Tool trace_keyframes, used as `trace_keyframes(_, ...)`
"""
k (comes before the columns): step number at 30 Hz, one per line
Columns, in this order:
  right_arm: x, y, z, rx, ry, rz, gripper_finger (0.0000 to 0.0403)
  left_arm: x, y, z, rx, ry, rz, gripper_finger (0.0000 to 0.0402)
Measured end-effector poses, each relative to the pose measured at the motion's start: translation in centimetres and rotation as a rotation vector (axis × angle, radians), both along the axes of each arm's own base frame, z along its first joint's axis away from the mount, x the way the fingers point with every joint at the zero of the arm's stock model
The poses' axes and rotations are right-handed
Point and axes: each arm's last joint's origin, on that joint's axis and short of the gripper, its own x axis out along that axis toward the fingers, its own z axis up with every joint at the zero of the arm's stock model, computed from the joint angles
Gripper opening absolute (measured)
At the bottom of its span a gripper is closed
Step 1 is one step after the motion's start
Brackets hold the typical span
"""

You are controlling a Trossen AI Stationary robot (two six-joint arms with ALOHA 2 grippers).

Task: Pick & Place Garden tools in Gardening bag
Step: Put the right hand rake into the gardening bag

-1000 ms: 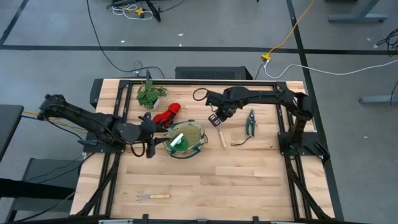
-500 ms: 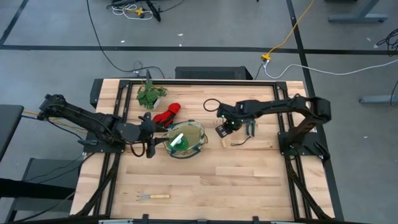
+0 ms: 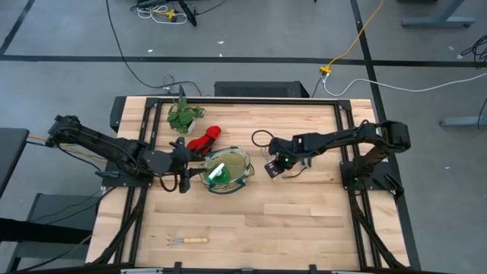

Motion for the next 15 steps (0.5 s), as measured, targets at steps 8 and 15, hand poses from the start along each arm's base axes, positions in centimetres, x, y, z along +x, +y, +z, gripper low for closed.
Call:
trace_keyframes(8, 0.22, -0.01, 0.10, -0.032, -0.031, 0.074, 0.0096, 0.00, 0.01, 0.00, 0.002, 0.001, 0.001, 0.0174)
trace_keyframes(15, 0.70, -0.07, 0.33, -0.052, -0.086, 0.088, 0.0096, 0.00, 0.01, 0.00, 0.002, 0.001, 0.000, 0.0174)
